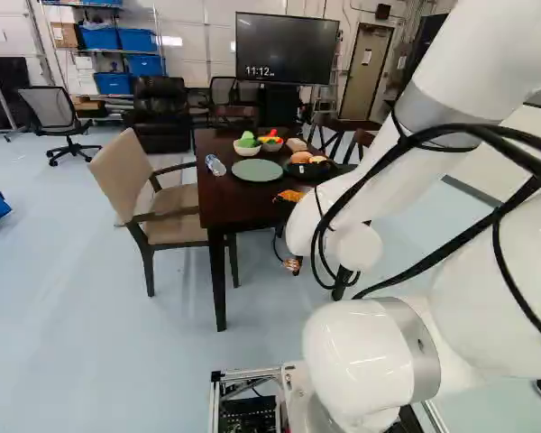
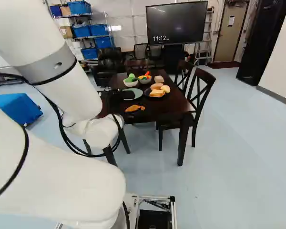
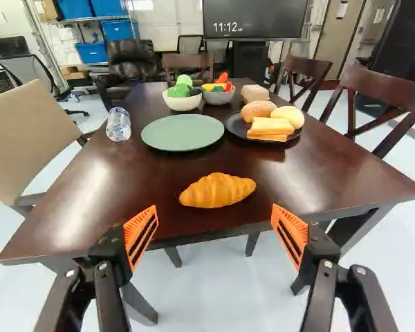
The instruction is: Move the croissant to the empty plate
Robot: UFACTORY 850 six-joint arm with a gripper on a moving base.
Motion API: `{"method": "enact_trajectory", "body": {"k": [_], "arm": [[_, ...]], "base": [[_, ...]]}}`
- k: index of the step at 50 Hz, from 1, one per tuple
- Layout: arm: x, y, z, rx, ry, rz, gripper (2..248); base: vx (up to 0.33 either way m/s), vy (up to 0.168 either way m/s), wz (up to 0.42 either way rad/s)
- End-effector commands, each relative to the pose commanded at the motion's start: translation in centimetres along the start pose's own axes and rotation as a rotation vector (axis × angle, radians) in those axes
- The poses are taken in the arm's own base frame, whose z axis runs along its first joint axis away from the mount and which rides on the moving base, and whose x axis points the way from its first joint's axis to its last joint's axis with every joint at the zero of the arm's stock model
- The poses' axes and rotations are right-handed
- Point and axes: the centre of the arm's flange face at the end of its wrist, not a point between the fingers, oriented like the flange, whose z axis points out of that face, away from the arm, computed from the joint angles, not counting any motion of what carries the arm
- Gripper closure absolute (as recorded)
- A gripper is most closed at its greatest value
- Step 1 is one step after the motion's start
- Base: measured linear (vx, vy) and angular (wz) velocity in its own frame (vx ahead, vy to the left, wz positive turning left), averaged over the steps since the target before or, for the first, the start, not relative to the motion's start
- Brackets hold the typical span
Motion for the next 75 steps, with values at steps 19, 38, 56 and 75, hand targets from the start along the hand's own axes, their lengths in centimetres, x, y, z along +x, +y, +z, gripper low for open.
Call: {"method": "enact_trajectory", "body": {"k": [19, 38, 56, 75], "arm": [[0.0, 0.0, 0.0, 0.000, 0.000, 0.000, 26], [0.9, 0.4, 0.5, -0.013, 0.016, 0.004, 26], [2.9, 0.9, 1.2, -0.030, 0.063, 0.009, 26], [4.9, 1.6, 2.2, -0.050, 0.056, 0.017, 26]], "base": [[0.001, -0.001, -0.001], [0.000, 0.000, 0.000], [0.000, 0.000, 0.000], [0.000, 0.000, 0.000]]}}
